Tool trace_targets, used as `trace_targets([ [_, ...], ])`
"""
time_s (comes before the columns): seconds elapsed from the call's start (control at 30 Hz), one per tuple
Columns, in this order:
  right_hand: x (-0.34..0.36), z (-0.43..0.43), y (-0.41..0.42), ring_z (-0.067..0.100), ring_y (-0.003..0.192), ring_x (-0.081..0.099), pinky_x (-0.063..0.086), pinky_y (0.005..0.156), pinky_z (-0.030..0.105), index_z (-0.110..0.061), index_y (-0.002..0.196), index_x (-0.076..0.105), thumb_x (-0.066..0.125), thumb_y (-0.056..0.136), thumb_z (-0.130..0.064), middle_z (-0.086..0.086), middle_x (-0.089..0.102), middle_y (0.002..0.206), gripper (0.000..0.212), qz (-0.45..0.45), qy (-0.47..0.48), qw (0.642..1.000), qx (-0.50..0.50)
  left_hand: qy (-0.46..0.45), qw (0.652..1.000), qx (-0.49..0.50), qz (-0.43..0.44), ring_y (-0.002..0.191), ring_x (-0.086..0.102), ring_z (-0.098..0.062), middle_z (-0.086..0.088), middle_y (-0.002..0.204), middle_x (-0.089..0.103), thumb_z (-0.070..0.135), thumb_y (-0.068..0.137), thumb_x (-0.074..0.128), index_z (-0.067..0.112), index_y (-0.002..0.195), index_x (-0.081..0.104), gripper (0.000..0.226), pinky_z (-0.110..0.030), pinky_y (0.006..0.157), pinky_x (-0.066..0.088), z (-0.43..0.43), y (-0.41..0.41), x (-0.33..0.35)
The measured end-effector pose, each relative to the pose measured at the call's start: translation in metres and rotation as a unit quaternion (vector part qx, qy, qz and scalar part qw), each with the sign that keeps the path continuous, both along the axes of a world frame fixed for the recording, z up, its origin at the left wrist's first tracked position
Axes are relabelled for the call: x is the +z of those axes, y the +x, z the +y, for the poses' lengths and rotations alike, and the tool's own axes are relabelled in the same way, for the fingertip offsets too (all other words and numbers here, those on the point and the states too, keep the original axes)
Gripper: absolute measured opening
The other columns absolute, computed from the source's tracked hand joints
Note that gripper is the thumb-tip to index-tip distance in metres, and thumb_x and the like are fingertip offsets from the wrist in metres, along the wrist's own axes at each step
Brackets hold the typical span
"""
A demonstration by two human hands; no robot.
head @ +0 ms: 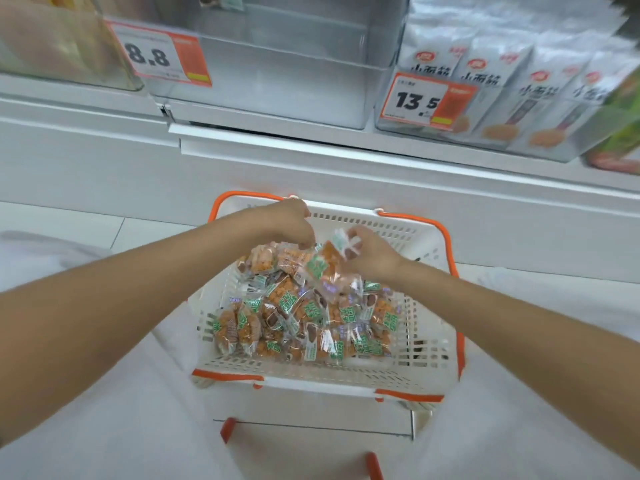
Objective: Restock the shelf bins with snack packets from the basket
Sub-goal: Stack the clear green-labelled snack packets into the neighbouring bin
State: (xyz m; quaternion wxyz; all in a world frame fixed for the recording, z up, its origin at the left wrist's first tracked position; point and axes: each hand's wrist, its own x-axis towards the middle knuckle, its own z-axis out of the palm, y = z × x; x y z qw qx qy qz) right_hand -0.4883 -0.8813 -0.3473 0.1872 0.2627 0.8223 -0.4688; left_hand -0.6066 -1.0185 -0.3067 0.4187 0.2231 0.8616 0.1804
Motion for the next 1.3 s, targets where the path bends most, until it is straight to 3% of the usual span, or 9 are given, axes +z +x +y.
trace_targets([
  [0.1, 0.049, 0.012, 0.003, 0.006, 0.085, 0.056, 0.046, 0.055, 0.010, -0.012, 0.124, 0.046, 0.075, 0.083, -0.006, -0.003, 0.054, 0.106, 0.051, 0.094, -0.050, 0.992, -0.073, 0.050, 0.980, 0.096, -0.166, 0.126, 0.050, -0.030, -0.010, 0.150, 0.036, 0.020, 0.077, 0.081, 0.024, 0.151, 0.025, 0.092, -0.040, 0.095, 0.051, -0.006, -0.006, 0.014],
  [0.27, 0.051, -0.001, -0.010, 0.024, 0.113, 0.059, 0.047, 0.102, 0.045, -0.020, 0.118, 0.046, 0.085, 0.072, -0.020, 0.004, 0.056, 0.124, 0.060, 0.175, -0.140, 0.953, -0.203, 0.228, 0.870, 0.285, -0.333, 0.104, 0.067, -0.024, -0.012, 0.120, 0.063, 0.051, 0.086, 0.065, 0.015, 0.117, 0.055, 0.049, -0.042, 0.093, 0.055, -0.003, -0.002, 0.014],
  [0.47, 0.057, -0.009, -0.025, 0.016, 0.078, 0.063, 0.057, 0.088, 0.038, -0.007, 0.121, 0.045, 0.077, 0.082, -0.031, 0.009, 0.066, 0.093, 0.057, 0.180, -0.262, 0.923, -0.215, 0.320, 0.893, 0.299, -0.100, 0.077, 0.060, -0.012, -0.008, 0.100, 0.064, 0.056, 0.095, 0.042, 0.006, 0.114, 0.061, 0.056, -0.021, 0.065, 0.058, 0.008, 0.008, 0.001],
  [0.57, 0.066, -0.009, -0.027, 0.018, 0.072, 0.067, 0.058, 0.067, 0.025, -0.002, 0.116, 0.059, 0.072, 0.086, -0.036, 0.019, 0.070, 0.095, 0.047, 0.148, -0.216, 0.953, -0.151, 0.347, 0.906, 0.243, -0.005, 0.072, 0.061, -0.020, -0.012, 0.084, 0.060, 0.055, 0.097, 0.038, -0.003, 0.103, 0.062, 0.064, -0.019, 0.050, 0.049, 0.009, 0.009, 0.003],
  [0.67, 0.071, -0.006, -0.028, 0.008, 0.048, 0.060, 0.051, 0.050, 0.016, -0.002, 0.094, 0.060, 0.069, 0.088, -0.032, 0.006, 0.065, 0.059, 0.032, 0.141, -0.188, 0.964, -0.126, 0.324, 0.921, 0.203, 0.077, 0.065, 0.065, -0.025, -0.009, 0.061, 0.049, 0.055, 0.098, 0.035, 0.003, 0.078, 0.052, 0.058, -0.028, 0.052, 0.046, 0.006, 0.004, 0.005],
  [0.77, 0.072, -0.002, -0.026, 0.006, 0.041, 0.057, 0.046, 0.043, 0.014, 0.006, 0.095, 0.058, 0.071, 0.086, -0.029, 0.004, 0.060, 0.049, 0.039, 0.129, -0.198, 0.963, -0.129, 0.317, 0.925, 0.187, 0.094, 0.054, 0.062, -0.015, -0.012, 0.060, 0.051, 0.057, 0.097, 0.035, 0.007, 0.070, 0.047, 0.058, -0.024, 0.048, 0.043, 0.004, -0.001, 0.006],
  [1.0, 0.073, 0.004, -0.028, 0.008, 0.045, 0.061, 0.048, 0.045, 0.012, 0.003, 0.094, 0.062, 0.071, 0.086, -0.017, 0.009, 0.054, 0.057, 0.024, 0.140, -0.283, 0.941, -0.123, 0.340, 0.915, 0.216, -0.011, 0.040, 0.043, 0.000, 0.005, 0.053, 0.043, 0.061, 0.096, 0.030, 0.016, 0.066, 0.043, 0.056, -0.016, 0.043, 0.036, 0.004, -0.009, 0.015],
  [1.17, 0.073, 0.016, -0.029, 0.018, 0.081, 0.072, 0.058, 0.068, 0.020, -0.004, 0.107, 0.064, 0.074, 0.079, -0.028, 0.011, 0.071, 0.084, 0.037, 0.063, -0.288, 0.955, -0.043, 0.345, 0.925, 0.126, 0.093, 0.041, 0.033, -0.007, 0.001, 0.052, 0.029, 0.056, 0.096, 0.036, 0.015, 0.060, 0.034, 0.054, -0.018, 0.047, 0.036, -0.001, -0.016, 0.014],
  [1.3, 0.069, 0.028, -0.031, 0.018, 0.103, 0.067, 0.054, 0.082, 0.025, -0.021, 0.125, 0.060, 0.075, 0.079, -0.038, 0.005, 0.072, 0.111, 0.051, 0.089, -0.218, 0.971, -0.036, 0.316, 0.939, 0.056, 0.124, 0.041, 0.044, 0.000, 0.006, 0.051, 0.047, 0.056, 0.090, 0.043, 0.017, 0.067, 0.060, 0.049, -0.011, 0.046, 0.033, -0.008, -0.026, 0.017],
])
